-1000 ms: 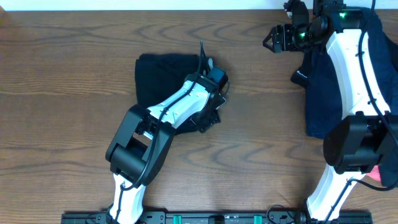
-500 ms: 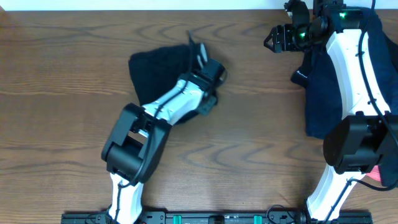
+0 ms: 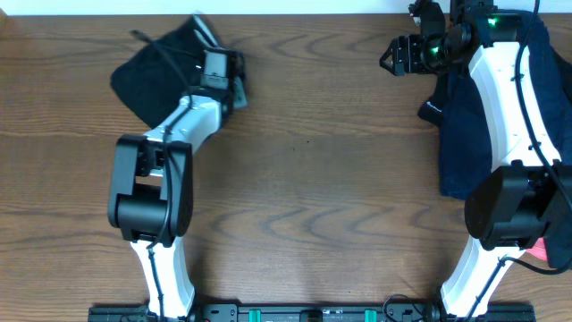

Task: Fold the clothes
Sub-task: 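Carry the bundle to the table's back left with the left gripper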

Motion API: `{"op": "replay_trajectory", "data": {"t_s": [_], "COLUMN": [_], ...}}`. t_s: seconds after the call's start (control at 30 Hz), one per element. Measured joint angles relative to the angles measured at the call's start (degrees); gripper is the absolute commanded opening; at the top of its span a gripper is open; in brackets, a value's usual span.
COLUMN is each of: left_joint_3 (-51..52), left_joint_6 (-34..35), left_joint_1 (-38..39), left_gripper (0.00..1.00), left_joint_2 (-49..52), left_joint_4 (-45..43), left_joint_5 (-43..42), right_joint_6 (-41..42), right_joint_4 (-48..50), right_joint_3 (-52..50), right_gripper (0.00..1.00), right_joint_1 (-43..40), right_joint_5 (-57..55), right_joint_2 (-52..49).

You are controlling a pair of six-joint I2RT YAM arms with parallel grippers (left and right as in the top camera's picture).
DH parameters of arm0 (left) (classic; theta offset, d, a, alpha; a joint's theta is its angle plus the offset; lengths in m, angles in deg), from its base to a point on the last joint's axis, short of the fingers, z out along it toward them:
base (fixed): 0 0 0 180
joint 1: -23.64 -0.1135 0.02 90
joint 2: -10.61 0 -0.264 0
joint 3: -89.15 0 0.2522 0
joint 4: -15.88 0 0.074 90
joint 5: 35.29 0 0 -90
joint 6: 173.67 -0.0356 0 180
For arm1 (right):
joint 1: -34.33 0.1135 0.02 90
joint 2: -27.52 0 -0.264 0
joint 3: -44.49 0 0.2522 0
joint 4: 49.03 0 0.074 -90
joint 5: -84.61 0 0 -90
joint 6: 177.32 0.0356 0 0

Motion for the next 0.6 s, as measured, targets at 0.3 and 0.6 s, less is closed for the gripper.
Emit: {"op": "replay_trajectory", "data": {"t_s": [0.3, 0.6], "left_joint_3": [0.2, 0.2], "left_joint_6": [8.1, 8.0], "left_joint_1": [-4.2, -4.8], "left_gripper": [0.29, 0.29], "left_joint_2": [1.4, 9.4], "left_joint_4": [-18.3, -30.5], "left_joint_5": [1.6, 4.1], "right_joint_6": [0.2, 0.4], "right_joint_4": [0.3, 0.4], "right_joint_3": [0.0, 0.0], "right_gripper": [0.73, 0.73], "right_joint_1": [0.3, 1.7], "right_joint_5": [-0.5, -1.4], "right_joint_2": [0.0, 0.0]}}
